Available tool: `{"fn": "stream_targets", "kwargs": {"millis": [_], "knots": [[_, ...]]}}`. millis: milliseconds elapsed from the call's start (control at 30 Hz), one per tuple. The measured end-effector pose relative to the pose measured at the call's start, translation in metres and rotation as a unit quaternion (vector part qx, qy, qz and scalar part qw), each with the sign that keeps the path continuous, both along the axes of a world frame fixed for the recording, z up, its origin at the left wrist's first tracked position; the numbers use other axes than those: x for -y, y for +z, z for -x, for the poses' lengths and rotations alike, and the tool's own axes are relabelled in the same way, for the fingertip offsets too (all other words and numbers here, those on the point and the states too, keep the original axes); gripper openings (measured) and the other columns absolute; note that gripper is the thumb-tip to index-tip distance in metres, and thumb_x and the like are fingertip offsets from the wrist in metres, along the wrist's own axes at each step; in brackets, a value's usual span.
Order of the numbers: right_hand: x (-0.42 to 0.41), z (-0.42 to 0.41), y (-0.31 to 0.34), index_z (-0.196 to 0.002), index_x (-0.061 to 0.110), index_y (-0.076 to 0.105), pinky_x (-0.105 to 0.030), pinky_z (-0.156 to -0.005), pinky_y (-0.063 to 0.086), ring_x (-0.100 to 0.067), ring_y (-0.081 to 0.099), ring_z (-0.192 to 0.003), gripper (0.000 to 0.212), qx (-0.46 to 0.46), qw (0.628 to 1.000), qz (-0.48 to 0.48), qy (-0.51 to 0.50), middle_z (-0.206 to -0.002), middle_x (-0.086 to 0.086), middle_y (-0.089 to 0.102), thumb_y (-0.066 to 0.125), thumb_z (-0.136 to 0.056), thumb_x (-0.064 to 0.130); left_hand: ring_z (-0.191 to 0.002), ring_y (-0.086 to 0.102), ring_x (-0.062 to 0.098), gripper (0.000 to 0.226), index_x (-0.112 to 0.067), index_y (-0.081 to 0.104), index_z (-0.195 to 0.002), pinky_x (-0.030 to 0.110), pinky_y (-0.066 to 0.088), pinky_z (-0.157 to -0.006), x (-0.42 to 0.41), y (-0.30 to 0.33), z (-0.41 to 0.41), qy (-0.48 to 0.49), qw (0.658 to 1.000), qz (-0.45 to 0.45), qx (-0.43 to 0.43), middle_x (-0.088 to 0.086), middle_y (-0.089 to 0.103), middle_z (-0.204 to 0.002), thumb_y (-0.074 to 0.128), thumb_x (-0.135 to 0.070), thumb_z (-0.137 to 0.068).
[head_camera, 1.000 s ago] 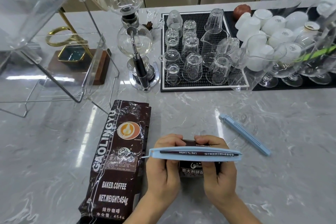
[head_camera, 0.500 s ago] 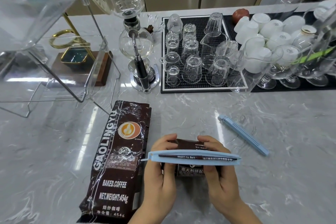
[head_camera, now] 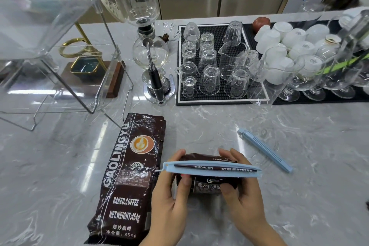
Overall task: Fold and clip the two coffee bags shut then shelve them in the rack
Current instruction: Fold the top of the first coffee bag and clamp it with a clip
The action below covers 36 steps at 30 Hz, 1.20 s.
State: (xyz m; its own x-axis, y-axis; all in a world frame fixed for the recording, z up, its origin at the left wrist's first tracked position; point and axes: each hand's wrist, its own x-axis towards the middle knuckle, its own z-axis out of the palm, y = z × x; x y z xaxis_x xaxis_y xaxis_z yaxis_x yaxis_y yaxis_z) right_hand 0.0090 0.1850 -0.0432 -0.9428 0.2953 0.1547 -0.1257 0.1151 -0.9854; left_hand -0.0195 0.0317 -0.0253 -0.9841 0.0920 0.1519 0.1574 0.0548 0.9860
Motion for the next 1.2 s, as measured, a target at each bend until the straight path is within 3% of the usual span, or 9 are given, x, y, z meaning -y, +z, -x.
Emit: {"fn": "stream_targets", "kwargs": {"millis": [167,300,467,667,800,867,967,1067,1200], "knots": [[-0.009,-0.019,-0.016,-0.127,0.047,0.049,-0.018,-0.100,0.045,-0.007,0.058,-0.120,0.064,0.033,0.998,0.045,0.007,-0.125,0.016,0.062,0.080,-0.071,0.039,-0.126,0.056,0.008,0.055,-0.053,0.052,-0.128,0.020,0.043,-0.102,0.010,-0.008,-0.012,0.001,0.998,-0.013,0.055,-0.016,0.061,-0.133,0.069,-0.060,-0.076],[-0.013,-0.025,-0.027,-0.129,0.041,0.047,-0.020,-0.101,0.046,-0.010,0.059,-0.121,0.078,0.066,0.997,0.038,0.016,-0.127,0.013,0.063,0.076,-0.072,-0.004,-0.128,0.054,0.011,0.065,-0.054,0.044,-0.133,0.037,0.041,-0.106,0.015,-0.013,-0.019,-0.024,0.997,0.007,0.071,-0.014,0.059,-0.136,0.074,-0.052,-0.075],[-0.011,-0.026,-0.026,-0.129,0.036,0.047,-0.026,-0.099,0.049,-0.014,0.062,-0.118,0.080,0.085,0.995,0.051,0.009,-0.128,0.008,0.063,0.070,-0.074,-0.017,-0.126,0.055,0.007,0.071,-0.063,0.040,-0.130,0.037,0.042,-0.107,0.015,-0.014,-0.021,-0.027,0.996,0.048,0.068,-0.022,0.058,-0.134,0.074,-0.035,-0.074],[-0.011,-0.024,-0.009,-0.123,0.039,0.054,-0.032,-0.101,0.049,-0.019,0.063,-0.115,0.079,0.074,0.996,0.042,-0.015,-0.123,0.002,0.065,0.073,-0.071,-0.018,-0.125,0.054,-0.001,0.073,-0.054,0.043,-0.134,0.012,0.043,-0.099,0.016,-0.002,-0.019,-0.014,0.995,0.081,0.060,-0.026,0.058,-0.132,0.071,-0.011,-0.081],[-0.009,-0.026,0.014,-0.117,0.049,0.055,-0.032,-0.098,0.050,-0.022,0.062,-0.114,0.082,0.047,0.998,0.034,-0.031,-0.120,0.005,0.065,0.075,-0.068,-0.014,-0.121,0.059,0.008,0.067,-0.026,0.043,-0.144,0.030,0.046,-0.103,0.023,0.011,-0.021,-0.026,0.994,0.087,0.056,-0.013,0.064,-0.131,0.072,-0.028,-0.083],[-0.005,-0.027,0.028,-0.114,0.049,0.056,-0.035,-0.096,0.051,-0.025,0.062,-0.113,0.082,0.035,0.998,0.035,-0.029,-0.119,0.003,0.066,0.073,-0.069,-0.017,-0.118,0.061,0.008,0.068,-0.035,0.042,-0.143,0.030,0.049,-0.099,0.027,0.021,-0.022,-0.021,0.994,0.093,0.049,-0.018,0.064,-0.129,0.069,-0.040,-0.081],[0.004,-0.025,0.048,-0.113,0.046,0.058,-0.042,-0.094,0.051,-0.027,0.062,-0.112,0.075,0.014,0.999,0.035,-0.029,-0.120,-0.002,0.065,0.075,-0.068,-0.011,-0.118,0.059,0.007,0.068,-0.060,0.033,-0.137,0.021,0.047,-0.097,0.035,0.042,-0.023,-0.017,0.995,0.091,0.030,-0.027,0.061,-0.129,0.069,-0.037,-0.084],[0.022,-0.021,0.071,-0.112,0.045,0.058,-0.043,-0.093,0.052,-0.026,0.064,-0.109,0.063,0.001,0.999,0.037,-0.014,-0.119,-0.001,0.066,0.075,-0.066,0.006,-0.122,0.057,0.005,0.074,-0.054,0.030,-0.143,0.032,0.046,-0.104,0.053,0.063,-0.026,-0.008,0.995,0.103,-0.002,-0.020,0.059,-0.135,0.071,-0.031,-0.085],[0.045,-0.018,0.087,-0.111,0.046,0.058,-0.044,-0.090,0.052,-0.026,0.065,-0.103,0.060,-0.004,0.999,0.042,0.003,-0.117,-0.001,0.068,0.078,-0.070,0.007,-0.126,0.054,0.005,0.075,-0.051,0.031,-0.144,0.036,0.046,-0.103,0.076,0.079,-0.027,0.007,0.993,0.110,-0.034,-0.019,0.056,-0.137,0.071,-0.042,-0.081]]}}
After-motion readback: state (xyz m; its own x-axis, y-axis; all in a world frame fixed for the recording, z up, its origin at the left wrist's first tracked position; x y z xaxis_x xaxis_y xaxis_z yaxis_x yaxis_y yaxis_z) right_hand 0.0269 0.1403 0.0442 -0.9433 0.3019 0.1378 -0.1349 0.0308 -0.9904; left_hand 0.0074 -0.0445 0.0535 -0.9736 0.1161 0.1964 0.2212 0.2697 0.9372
